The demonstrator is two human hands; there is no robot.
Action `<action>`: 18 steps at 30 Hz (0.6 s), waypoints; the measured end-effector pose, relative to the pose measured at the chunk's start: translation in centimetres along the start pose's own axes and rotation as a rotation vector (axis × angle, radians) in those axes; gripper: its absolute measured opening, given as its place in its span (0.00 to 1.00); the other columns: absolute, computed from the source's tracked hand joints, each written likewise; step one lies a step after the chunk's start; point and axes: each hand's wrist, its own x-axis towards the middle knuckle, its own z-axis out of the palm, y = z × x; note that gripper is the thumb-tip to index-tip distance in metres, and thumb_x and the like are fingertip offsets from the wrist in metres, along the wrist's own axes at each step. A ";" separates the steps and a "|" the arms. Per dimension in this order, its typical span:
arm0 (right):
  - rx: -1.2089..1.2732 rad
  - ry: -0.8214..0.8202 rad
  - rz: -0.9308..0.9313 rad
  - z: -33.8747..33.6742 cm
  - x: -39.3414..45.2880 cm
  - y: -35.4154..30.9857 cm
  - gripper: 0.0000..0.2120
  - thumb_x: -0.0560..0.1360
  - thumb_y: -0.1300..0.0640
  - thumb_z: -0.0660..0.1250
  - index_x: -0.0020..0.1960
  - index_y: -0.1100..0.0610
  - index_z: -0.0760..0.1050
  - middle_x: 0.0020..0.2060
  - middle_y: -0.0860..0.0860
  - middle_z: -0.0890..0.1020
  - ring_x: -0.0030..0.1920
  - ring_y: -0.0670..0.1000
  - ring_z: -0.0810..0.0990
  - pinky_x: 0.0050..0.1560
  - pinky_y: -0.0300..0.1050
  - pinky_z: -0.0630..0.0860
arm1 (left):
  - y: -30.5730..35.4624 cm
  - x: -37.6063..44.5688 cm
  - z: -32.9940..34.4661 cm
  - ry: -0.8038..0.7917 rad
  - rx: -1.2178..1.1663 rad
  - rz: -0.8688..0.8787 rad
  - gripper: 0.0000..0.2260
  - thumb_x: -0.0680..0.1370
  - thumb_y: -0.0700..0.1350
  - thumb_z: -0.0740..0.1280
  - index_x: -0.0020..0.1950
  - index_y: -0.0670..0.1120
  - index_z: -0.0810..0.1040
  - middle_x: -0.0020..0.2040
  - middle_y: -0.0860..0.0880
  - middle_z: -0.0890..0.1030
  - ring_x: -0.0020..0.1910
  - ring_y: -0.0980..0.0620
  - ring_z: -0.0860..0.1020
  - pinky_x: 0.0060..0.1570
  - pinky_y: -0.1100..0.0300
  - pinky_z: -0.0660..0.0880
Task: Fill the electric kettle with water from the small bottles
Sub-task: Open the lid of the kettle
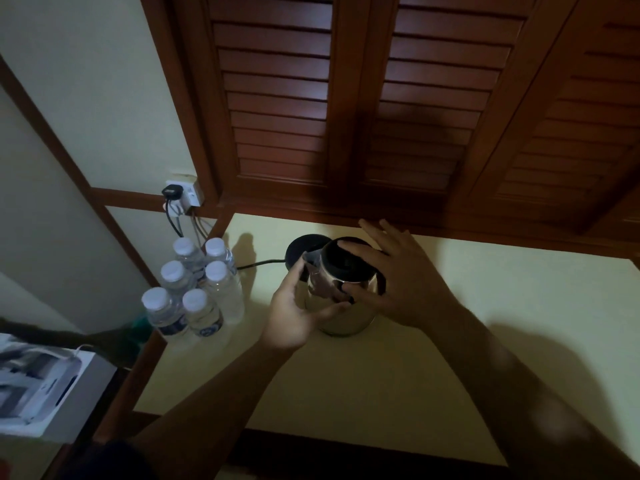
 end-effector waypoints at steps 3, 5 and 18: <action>-0.077 -0.138 -0.001 -0.8 0.7 0.1 0.36 0.77 0.26 0.53 0.82 0.36 0.56 0.82 0.47 0.61 0.83 0.55 0.57 0.82 0.62 0.48 | 0.6 0.1 0.2 0.000 0.011 0.058 0.38 0.68 0.39 0.83 0.74 0.48 0.72 0.66 0.62 0.80 0.69 0.64 0.74 0.64 0.72 0.70; -0.075 -0.143 -0.003 -0.9 0.9 -0.1 0.34 0.78 0.28 0.56 0.81 0.36 0.57 0.81 0.48 0.63 0.80 0.53 0.63 0.82 0.61 0.52 | 0.5 0.2 0.4 0.012 0.020 0.070 0.36 0.68 0.38 0.83 0.73 0.47 0.72 0.62 0.66 0.80 0.66 0.66 0.76 0.61 0.74 0.71; -0.177 0.014 -0.096 -0.4 1.3 0.0 0.30 0.78 0.28 0.57 0.69 0.45 0.75 0.71 0.49 0.78 0.74 0.52 0.73 0.80 0.70 0.46 | 0.0 0.1 0.5 0.044 0.018 0.076 0.35 0.69 0.50 0.83 0.72 0.58 0.70 0.63 0.66 0.79 0.68 0.62 0.75 0.64 0.65 0.75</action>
